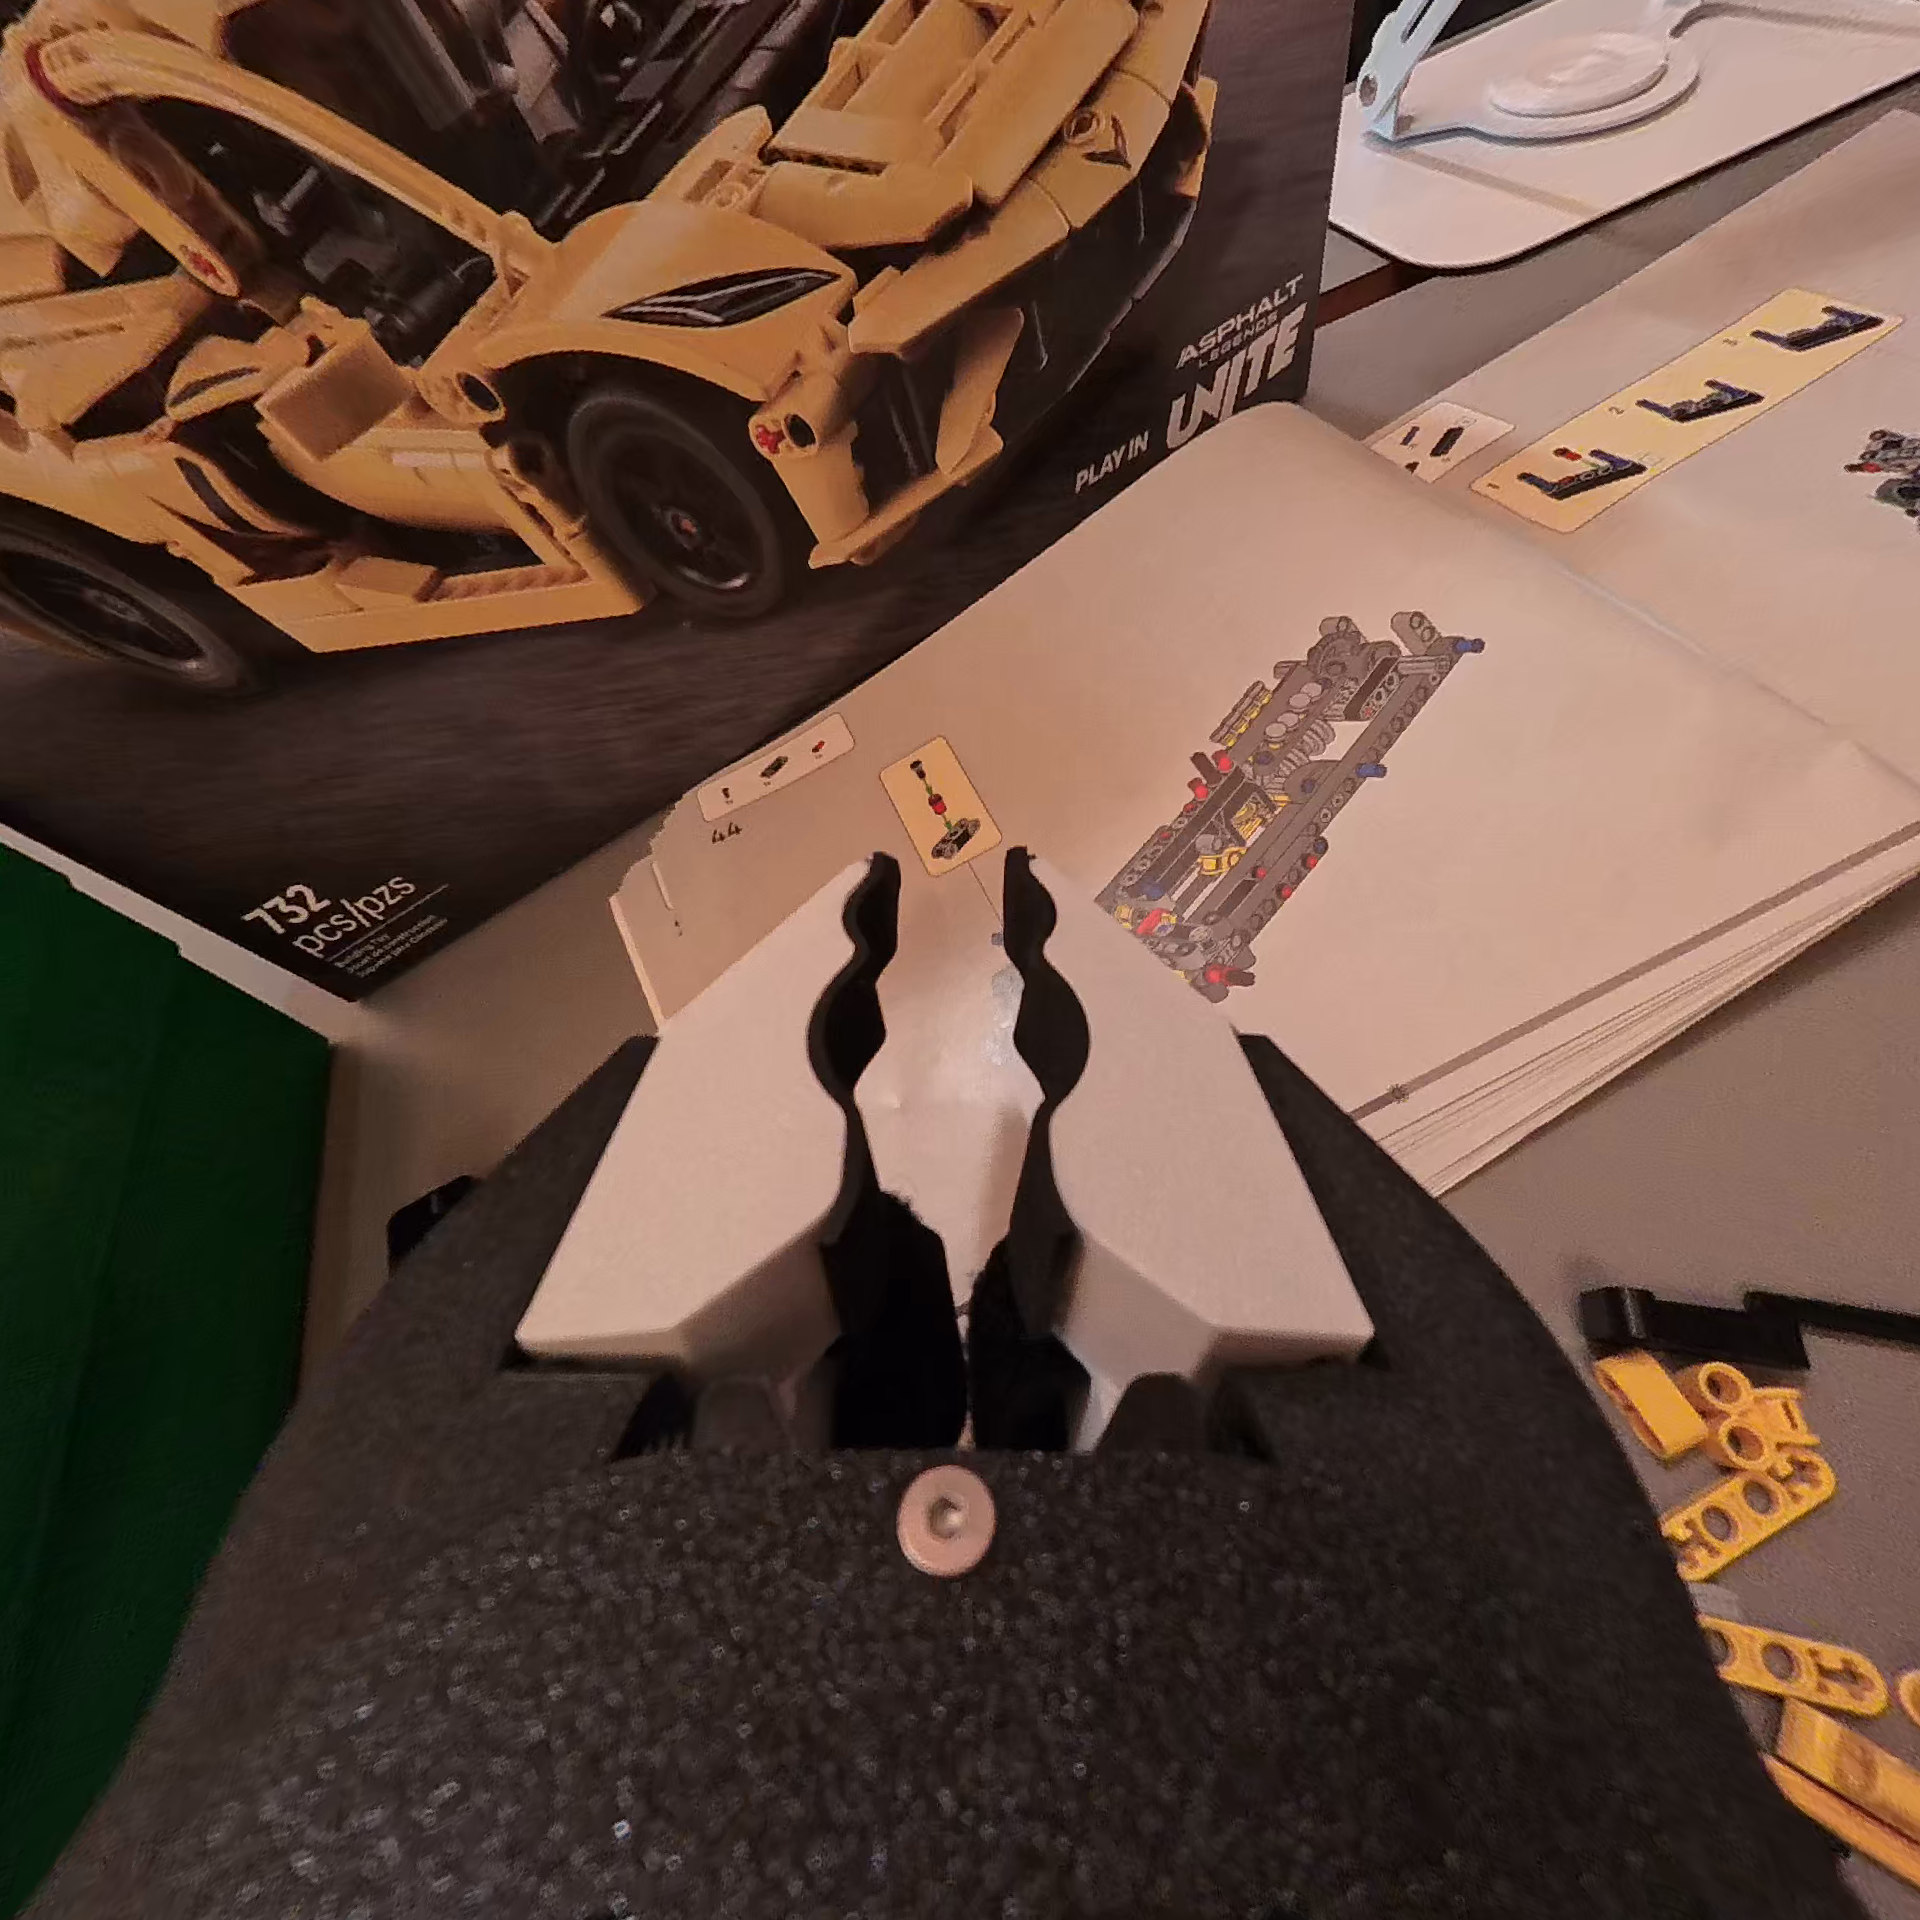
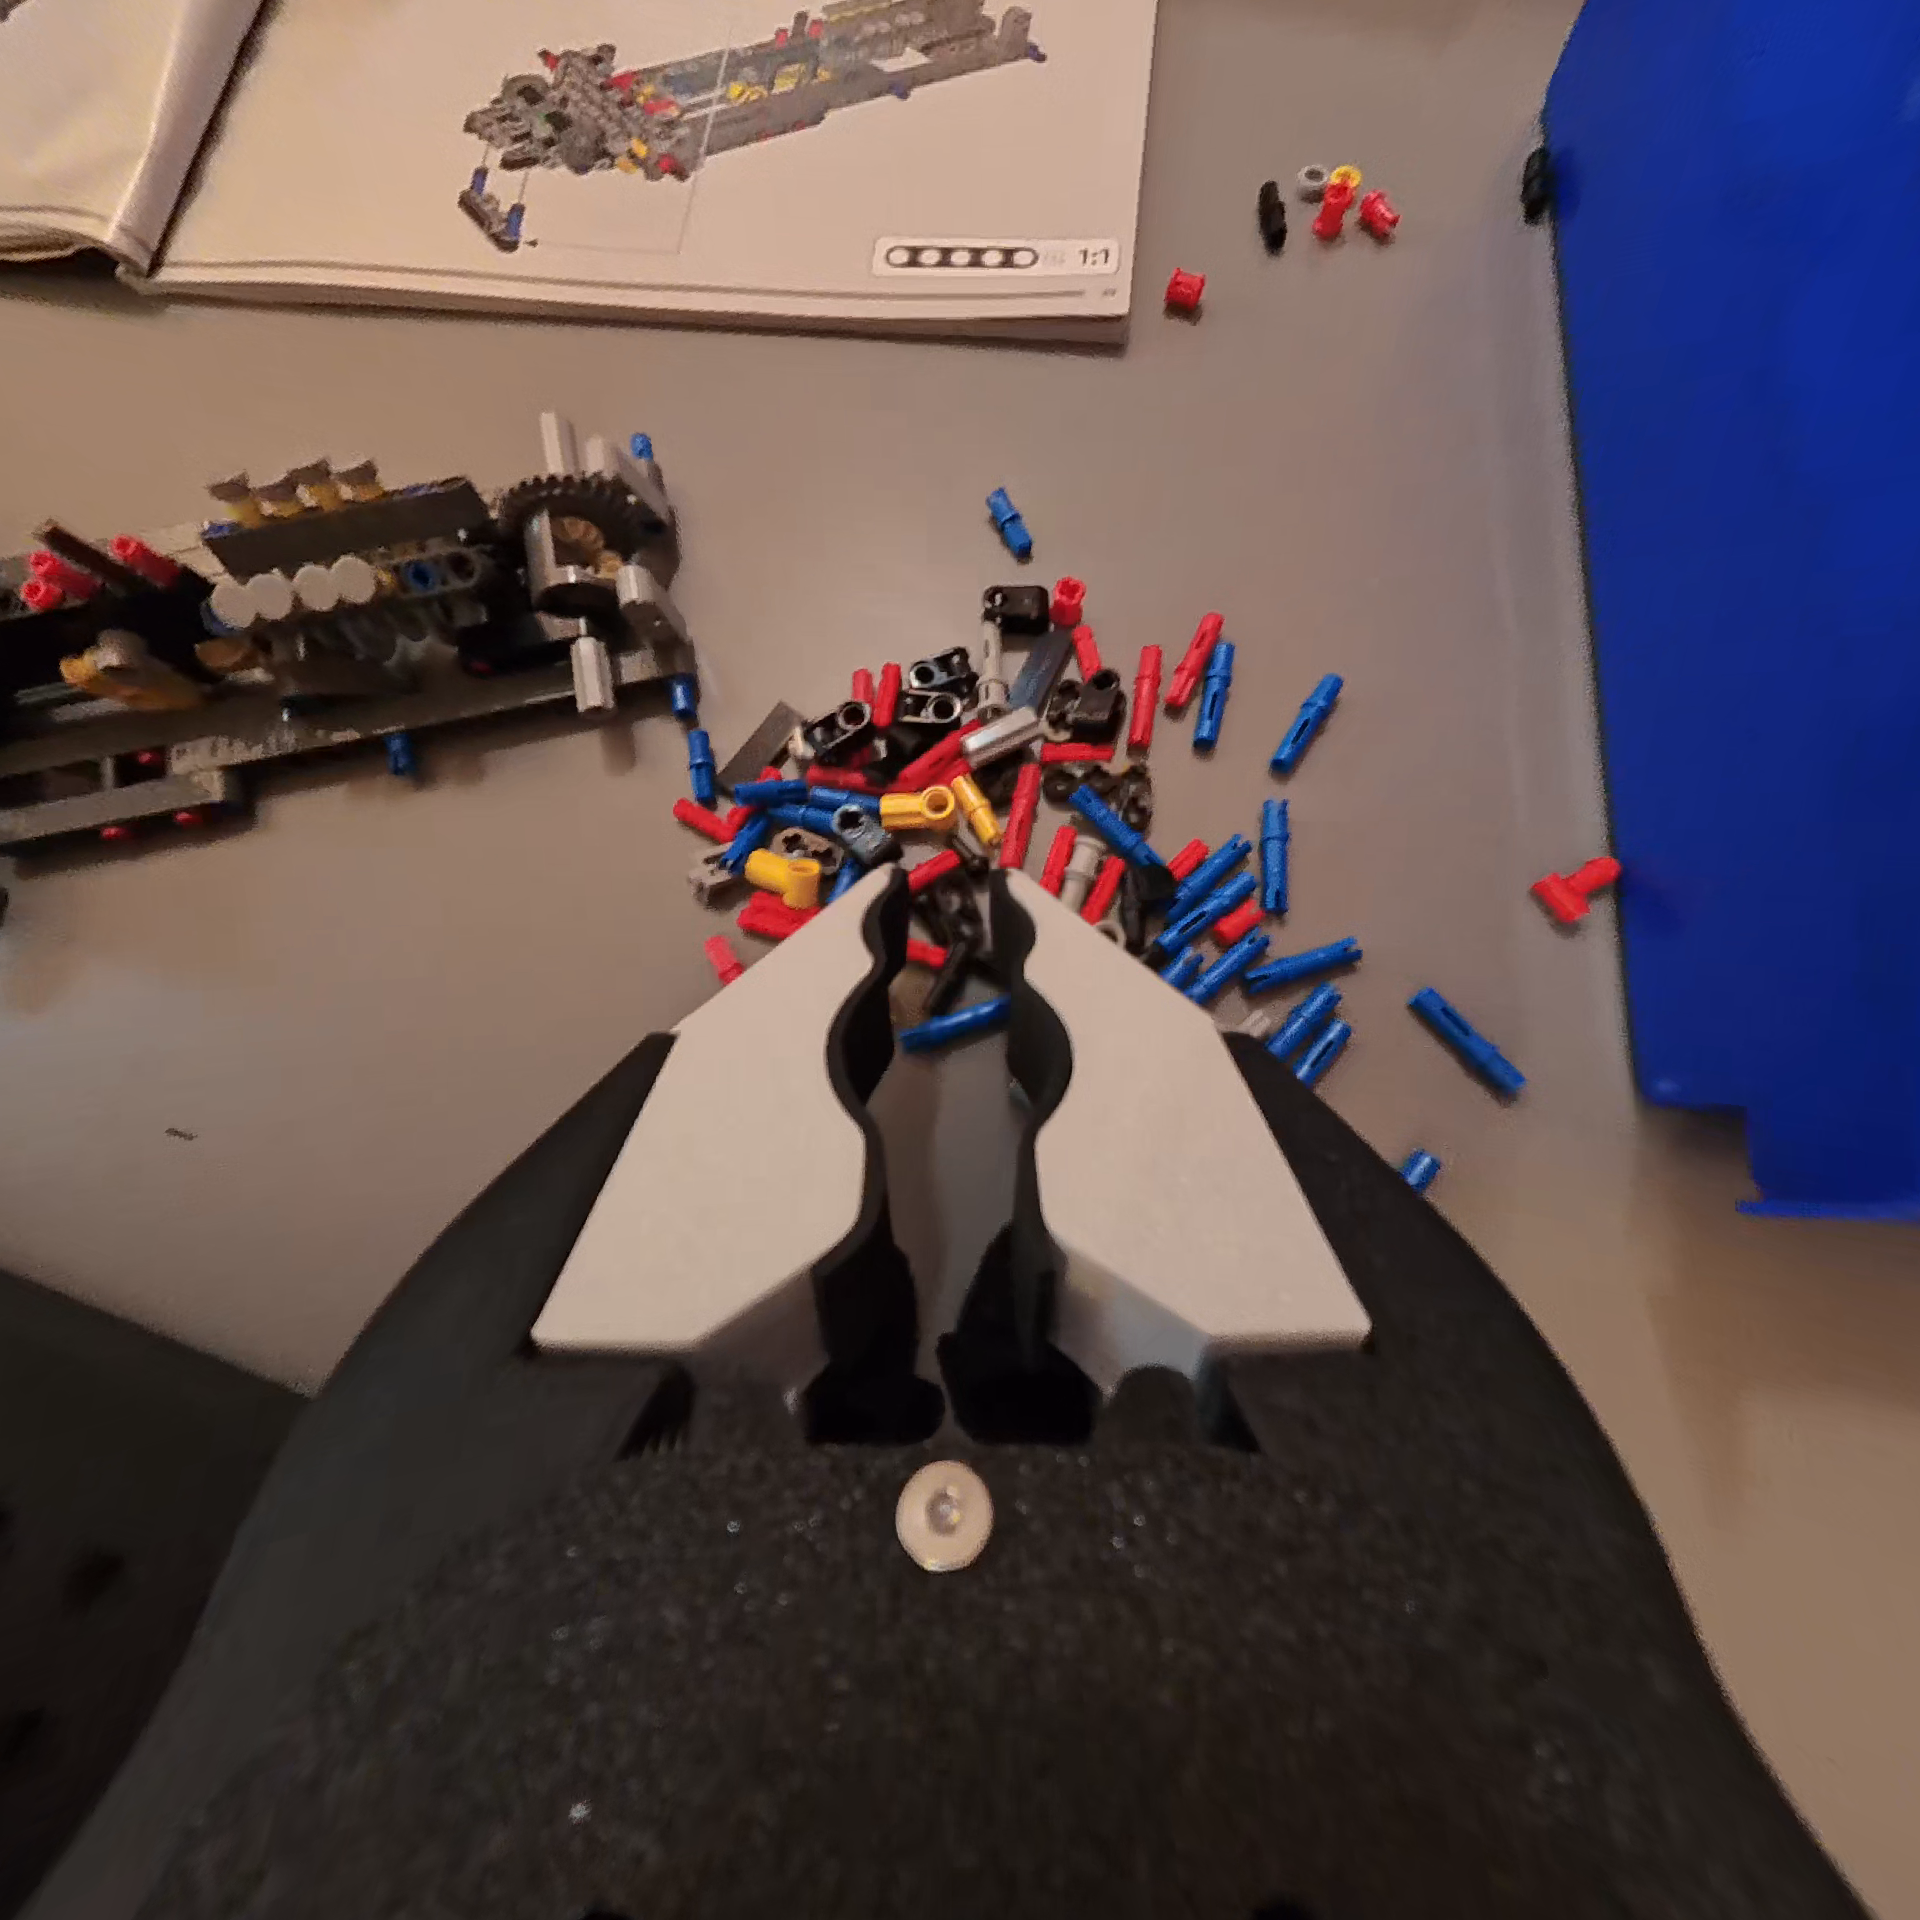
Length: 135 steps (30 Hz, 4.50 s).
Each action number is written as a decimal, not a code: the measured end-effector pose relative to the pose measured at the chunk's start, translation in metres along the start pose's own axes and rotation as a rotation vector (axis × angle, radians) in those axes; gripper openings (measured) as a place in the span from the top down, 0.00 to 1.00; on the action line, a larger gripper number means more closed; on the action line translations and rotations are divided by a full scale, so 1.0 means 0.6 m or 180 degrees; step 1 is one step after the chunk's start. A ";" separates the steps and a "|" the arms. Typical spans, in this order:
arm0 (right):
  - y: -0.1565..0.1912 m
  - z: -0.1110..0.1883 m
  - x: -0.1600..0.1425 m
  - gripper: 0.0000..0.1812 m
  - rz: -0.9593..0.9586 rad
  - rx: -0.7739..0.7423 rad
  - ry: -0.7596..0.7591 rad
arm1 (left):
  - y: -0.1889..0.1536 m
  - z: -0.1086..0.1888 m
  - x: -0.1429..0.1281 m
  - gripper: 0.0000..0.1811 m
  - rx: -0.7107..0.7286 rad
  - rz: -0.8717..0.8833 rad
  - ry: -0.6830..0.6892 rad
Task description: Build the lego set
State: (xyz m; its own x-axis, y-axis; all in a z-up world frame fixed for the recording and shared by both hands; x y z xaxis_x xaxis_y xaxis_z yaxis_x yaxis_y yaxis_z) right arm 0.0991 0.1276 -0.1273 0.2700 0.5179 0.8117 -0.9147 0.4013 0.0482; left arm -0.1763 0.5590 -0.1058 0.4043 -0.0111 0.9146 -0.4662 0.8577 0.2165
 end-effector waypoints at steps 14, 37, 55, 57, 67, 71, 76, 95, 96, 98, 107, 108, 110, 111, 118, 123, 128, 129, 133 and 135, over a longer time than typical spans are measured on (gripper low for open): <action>-0.011 -0.025 -0.001 0.97 0.0057 0.0120 0.0225 | -0.005 0.002 0.001 0.90 0.0019 -0.0151 -0.0002; -0.018 -0.026 0.003 1.00 0.0148 0.0256 0.0330 | -0.009 0.005 0.003 0.90 0.0031 -0.0273 -0.0032; -0.013 -0.043 0.016 0.94 -0.0019 0.0456 0.0516 | -0.013 0.005 -0.001 0.90 -0.0011 -0.0280 0.0008; -0.012 -0.045 0.018 0.95 0.0003 0.0481 0.0525 | -0.013 0.005 -0.001 0.90 -0.0016 -0.0289 0.0013; -0.008 -0.049 0.021 0.98 0.0277 0.0383 0.0549 | -0.014 0.006 -0.001 0.90 -0.0016 -0.0311 0.0015; -0.013 -0.044 0.021 0.98 0.0303 0.0291 0.0492 | -0.015 0.007 0.000 0.90 -0.0014 -0.0317 0.0008; 0.006 -0.022 0.046 0.98 0.0423 0.0509 0.0115 | -0.016 0.008 0.001 0.90 -0.0018 -0.0323 -0.0012; 0.214 -0.069 0.011 0.97 0.1408 0.1939 0.0379 | 0.000 0.033 0.006 0.91 -0.0009 -0.0142 -0.0217; 0.213 -0.069 0.011 0.97 0.1382 0.1944 0.0377 | 0.004 0.034 0.006 0.91 0.0050 -0.0148 -0.0218; 0.214 -0.067 0.011 0.95 0.1389 0.1930 0.0393 | 0.018 0.037 0.005 0.91 0.0194 -0.0088 -0.0193; 0.231 -0.061 0.033 0.83 0.1230 0.1479 0.0167 | 0.096 0.054 -0.008 0.91 0.0397 0.0770 -0.0193; 0.235 -0.066 0.031 0.82 0.1259 0.1400 0.0199 | 0.098 0.055 -0.008 0.91 0.0399 0.0795 -0.0190; 0.242 -0.077 0.031 0.80 0.1309 0.1272 0.0240 | 0.100 0.056 -0.008 0.92 0.0391 0.0804 -0.0196; 0.246 -0.081 0.035 0.80 0.1273 0.1219 0.0214 | 0.100 0.056 -0.007 0.91 0.0382 0.0803 -0.0204; 0.274 -0.121 0.062 0.82 0.0951 0.1156 0.0320 | 0.101 0.055 -0.008 0.91 0.0375 0.0751 -0.0170; 0.293 -0.149 0.075 0.85 0.1072 0.0969 0.0252 | 0.101 0.061 -0.002 0.91 0.0292 0.0780 -0.0222; 0.301 -0.127 0.079 0.83 0.1115 0.0965 0.0281 | 0.077 0.074 0.008 0.90 -0.0173 0.0780 -0.0291; 0.300 -0.115 0.078 0.82 0.1147 0.0983 0.0286 | 0.069 0.083 0.008 0.90 -0.0370 0.0765 -0.0280; 0.321 -0.077 0.066 0.88 0.1176 0.1361 0.0248 | 0.031 0.129 -0.006 0.87 -0.1120 0.0383 0.0090; 0.347 -0.077 0.061 0.90 0.1063 0.1667 0.0190 | 0.004 0.153 -0.017 0.86 -0.1464 0.0123 0.0315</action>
State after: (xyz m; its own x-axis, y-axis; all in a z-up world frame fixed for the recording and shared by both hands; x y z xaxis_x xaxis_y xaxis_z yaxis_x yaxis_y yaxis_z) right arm -0.0673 0.2651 -0.1145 -0.0536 0.5989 0.7990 -0.9746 -0.2056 0.0887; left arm -0.2539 0.5136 -0.0833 0.4769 0.0552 0.8772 -0.0944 0.9955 -0.0113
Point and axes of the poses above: each gripper's, where its closed fingertips meet, z back along the fingers, x out of its top, y = z × x across the jaws, the point moved 9 cm from there along z, back along the fingers, and after that the axes turned 8 degrees about -y, right-handed, at the moved point
